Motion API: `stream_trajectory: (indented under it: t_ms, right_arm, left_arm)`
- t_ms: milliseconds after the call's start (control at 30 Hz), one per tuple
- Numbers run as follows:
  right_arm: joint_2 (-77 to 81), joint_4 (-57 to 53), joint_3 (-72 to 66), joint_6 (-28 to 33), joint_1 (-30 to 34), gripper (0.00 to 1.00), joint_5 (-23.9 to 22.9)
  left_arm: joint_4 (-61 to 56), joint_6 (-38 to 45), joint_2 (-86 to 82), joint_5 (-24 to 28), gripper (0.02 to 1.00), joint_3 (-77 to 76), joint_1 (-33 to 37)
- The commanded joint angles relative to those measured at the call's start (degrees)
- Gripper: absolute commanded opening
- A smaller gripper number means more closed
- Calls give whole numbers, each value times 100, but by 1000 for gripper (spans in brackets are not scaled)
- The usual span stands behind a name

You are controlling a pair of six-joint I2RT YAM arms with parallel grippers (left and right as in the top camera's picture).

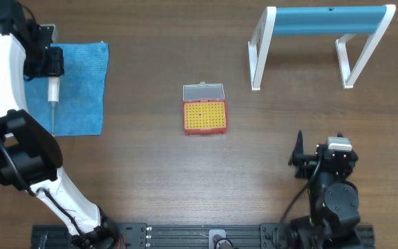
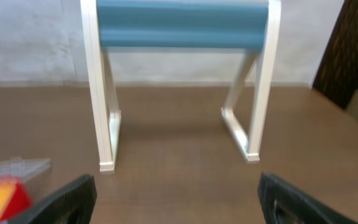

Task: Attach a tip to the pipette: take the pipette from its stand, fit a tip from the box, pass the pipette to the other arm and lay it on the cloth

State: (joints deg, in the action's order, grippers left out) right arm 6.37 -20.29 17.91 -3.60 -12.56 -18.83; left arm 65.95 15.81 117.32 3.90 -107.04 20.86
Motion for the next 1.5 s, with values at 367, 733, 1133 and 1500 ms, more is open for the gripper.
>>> stream_trajectory:
  t_ms: [367,733,1133,1500]
  right_arm:
    - [-33,2448,-1716,-92,-28,855,839]
    - [-22,2009,-1768,-133,-28,858,1060]
    - [-22,2011,-1768,-133,-28,858,1080]
    - [-22,2015,-1768,-133,-28,858,1078]
  left_arm:
    - [-994,-295,756,125,93,-227,7]
    - [-1897,-358,1255,168,121,-232,-352]
    - [-1829,-551,1561,170,141,-232,-358]
    - [-1921,-549,1561,168,237,-232,-363]
